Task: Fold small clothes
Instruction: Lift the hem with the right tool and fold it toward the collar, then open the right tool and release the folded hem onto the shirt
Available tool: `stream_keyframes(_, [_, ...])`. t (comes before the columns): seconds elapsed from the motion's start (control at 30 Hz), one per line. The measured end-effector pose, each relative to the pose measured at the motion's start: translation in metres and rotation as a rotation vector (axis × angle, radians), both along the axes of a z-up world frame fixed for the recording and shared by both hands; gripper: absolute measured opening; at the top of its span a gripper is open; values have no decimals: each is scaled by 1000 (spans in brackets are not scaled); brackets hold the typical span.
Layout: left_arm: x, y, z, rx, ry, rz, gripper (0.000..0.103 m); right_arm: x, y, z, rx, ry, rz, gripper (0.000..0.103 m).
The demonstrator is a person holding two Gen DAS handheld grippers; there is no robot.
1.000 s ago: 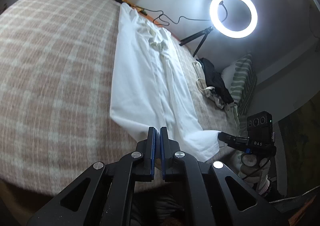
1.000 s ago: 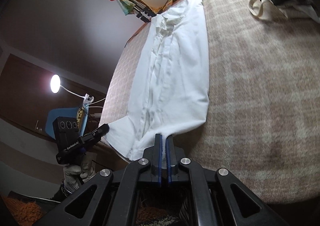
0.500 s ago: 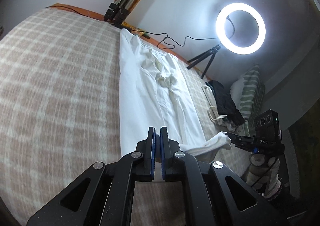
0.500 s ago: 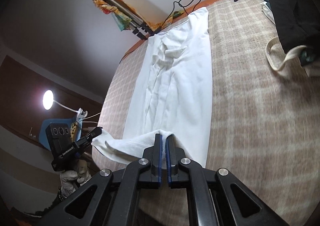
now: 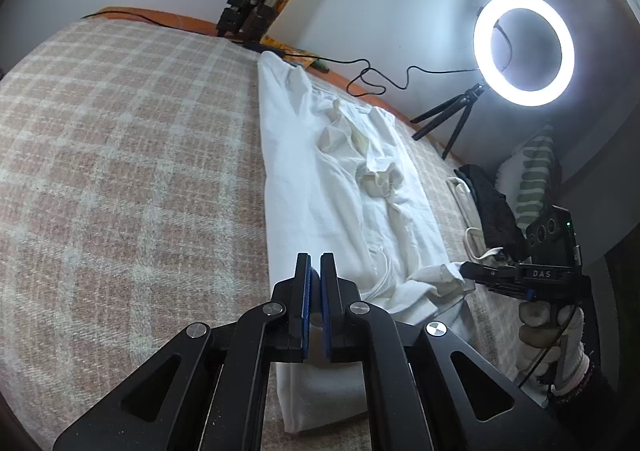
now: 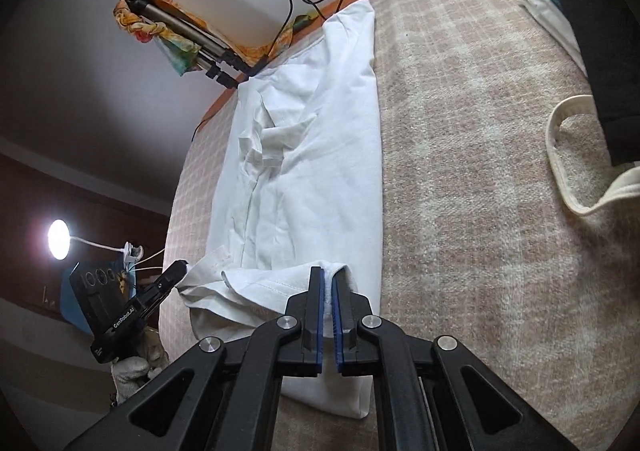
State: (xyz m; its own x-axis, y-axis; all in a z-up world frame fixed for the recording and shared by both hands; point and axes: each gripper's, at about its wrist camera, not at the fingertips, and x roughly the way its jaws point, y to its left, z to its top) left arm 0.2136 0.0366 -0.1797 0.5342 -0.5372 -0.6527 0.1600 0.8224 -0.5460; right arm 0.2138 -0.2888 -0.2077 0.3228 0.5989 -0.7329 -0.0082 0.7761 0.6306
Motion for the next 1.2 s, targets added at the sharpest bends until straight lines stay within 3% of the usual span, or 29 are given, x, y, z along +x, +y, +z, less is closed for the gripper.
stream_keyframes(0.1, [3,8,0,-24,26,31,10,2,-5,1,46,14,-13,13])
stream_keyframes(0.13, [3,13,3,-41,22,47,13,1,-10,4,70,0,-23,22])
stream_keyframes(0.27, [-2,29,17,-72,-23,64,22,-14,-25,23,48,-95,-25,23])
stream_keyframes(0.4, [-15,27,25,4,-80,-15,22,-36,-18,39,-79,-198,65,23])
stream_keyframes(0.53, [-17,4,11,114,-54,-126,22,-45,4,37,-291,-294,171,34])
stream_keyframes(0.73, [0,-23,-3,201,-41,-164,22,-30,36,20,-436,-351,273,37])
stream_keyframes(0.8, [6,-25,-3,208,-44,-154,22,-26,44,16,-481,-382,293,37])
stream_keyframes(0.93, [18,-24,-4,224,-38,-133,22,-9,41,7,-480,-346,259,14])
stream_keyframes(1.2, [23,-20,-13,265,-19,-92,22,-2,28,13,-445,-312,209,12])
